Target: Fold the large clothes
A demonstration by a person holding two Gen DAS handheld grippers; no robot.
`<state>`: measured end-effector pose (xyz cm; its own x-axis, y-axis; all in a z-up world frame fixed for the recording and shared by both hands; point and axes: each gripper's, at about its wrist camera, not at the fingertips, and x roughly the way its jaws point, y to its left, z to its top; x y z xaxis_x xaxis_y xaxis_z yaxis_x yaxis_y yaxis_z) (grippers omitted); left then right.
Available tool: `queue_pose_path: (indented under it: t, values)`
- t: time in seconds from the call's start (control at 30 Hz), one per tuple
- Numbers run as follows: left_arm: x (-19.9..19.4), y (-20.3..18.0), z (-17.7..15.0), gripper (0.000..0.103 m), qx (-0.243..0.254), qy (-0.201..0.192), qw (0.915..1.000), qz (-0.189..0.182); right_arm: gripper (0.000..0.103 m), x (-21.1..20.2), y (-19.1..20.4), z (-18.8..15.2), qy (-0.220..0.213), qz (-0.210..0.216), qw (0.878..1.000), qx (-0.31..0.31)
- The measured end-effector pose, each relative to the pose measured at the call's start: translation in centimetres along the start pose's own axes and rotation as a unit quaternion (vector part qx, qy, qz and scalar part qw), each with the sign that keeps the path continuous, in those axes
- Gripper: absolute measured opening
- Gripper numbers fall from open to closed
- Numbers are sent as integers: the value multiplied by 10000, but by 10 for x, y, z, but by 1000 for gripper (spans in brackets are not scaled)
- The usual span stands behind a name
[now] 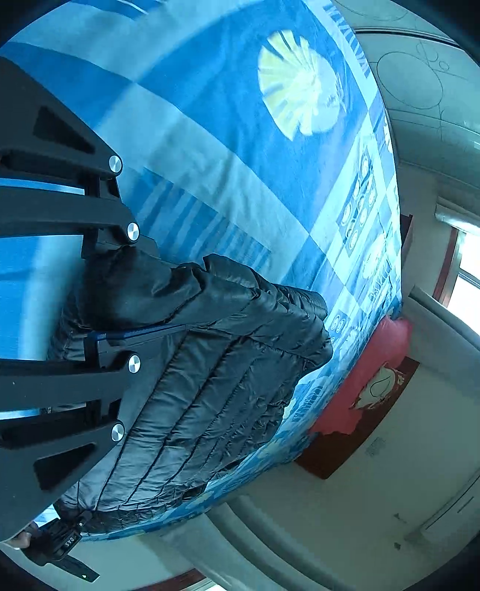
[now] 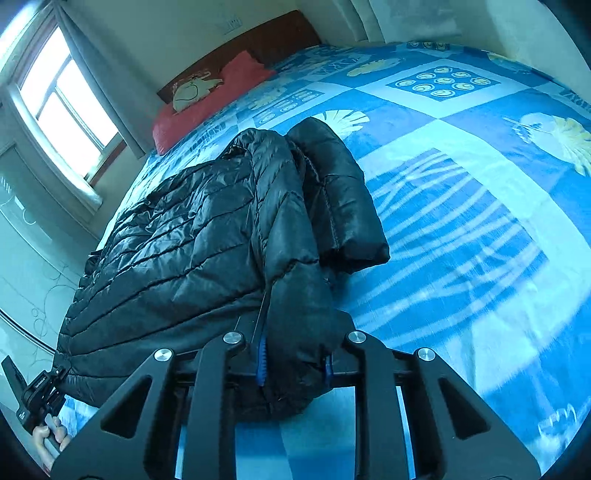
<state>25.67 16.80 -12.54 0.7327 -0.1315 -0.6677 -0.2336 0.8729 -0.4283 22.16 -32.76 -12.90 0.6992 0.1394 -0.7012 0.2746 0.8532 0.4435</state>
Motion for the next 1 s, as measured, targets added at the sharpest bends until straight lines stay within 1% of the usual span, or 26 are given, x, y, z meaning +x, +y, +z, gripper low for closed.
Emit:
queue_pose_path:
  t: [0.13, 0.3, 0.43, 0.5, 0.67, 1.0]
  values:
    - [-31, 8, -23, 25, 101, 88, 9999, 24, 20, -33, -6, -26, 49, -9, 10000, 5]
    - [-68, 24, -60, 25, 208, 212, 9995, 55, 20, -67, -15, -63, 122, -95, 9998, -130]
    - [-88, 30, -81, 25, 306, 243, 9992, 117, 20, -90, -19, -91, 98, -235, 9993, -262]
    - [-96, 31, -90, 25, 364, 264, 9989, 155, 20, -98, -21, -100, 76, -252, 9993, -274]
    - [-107, 36, -97, 25, 354, 303, 9988, 151, 20, -109, -26, -112, 75, -237, 9993, -275]
    - [-117, 41, -103, 25, 351, 301, 9988, 162, 20, -110, -37, -113, 95, -198, 9994, -251]
